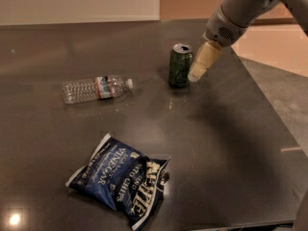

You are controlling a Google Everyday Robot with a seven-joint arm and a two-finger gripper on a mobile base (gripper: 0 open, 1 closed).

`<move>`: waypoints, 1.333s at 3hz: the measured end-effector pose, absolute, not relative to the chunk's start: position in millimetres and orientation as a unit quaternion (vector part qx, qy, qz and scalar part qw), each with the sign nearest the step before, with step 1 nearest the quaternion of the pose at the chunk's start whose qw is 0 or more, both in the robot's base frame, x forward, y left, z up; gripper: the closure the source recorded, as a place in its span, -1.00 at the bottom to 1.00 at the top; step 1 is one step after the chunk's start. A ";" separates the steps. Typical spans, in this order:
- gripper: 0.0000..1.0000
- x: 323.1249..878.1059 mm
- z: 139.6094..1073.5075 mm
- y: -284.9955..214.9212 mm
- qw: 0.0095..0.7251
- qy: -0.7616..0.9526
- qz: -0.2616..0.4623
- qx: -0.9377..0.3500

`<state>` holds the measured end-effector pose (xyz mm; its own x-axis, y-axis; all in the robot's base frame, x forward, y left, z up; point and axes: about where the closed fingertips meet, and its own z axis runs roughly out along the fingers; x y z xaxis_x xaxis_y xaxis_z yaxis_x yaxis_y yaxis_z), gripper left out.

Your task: Move green can near blue chip bag

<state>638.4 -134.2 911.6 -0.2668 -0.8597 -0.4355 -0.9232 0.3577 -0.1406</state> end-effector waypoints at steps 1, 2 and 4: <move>-1.00 651.3 907.6 -124.4 0.229 0.793 0.084 -0.558; -1.00 661.9 906.1 -110.3 0.234 0.788 0.104 -0.559; -0.67 671.4 904.2 -93.4 0.239 0.781 0.124 -0.563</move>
Offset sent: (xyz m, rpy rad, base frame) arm 0.0360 0.0370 -0.0003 0.1178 0.0316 0.0271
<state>671.4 -93.4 904.2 -0.2510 -0.8204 -0.5137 -0.9393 0.3346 -0.0753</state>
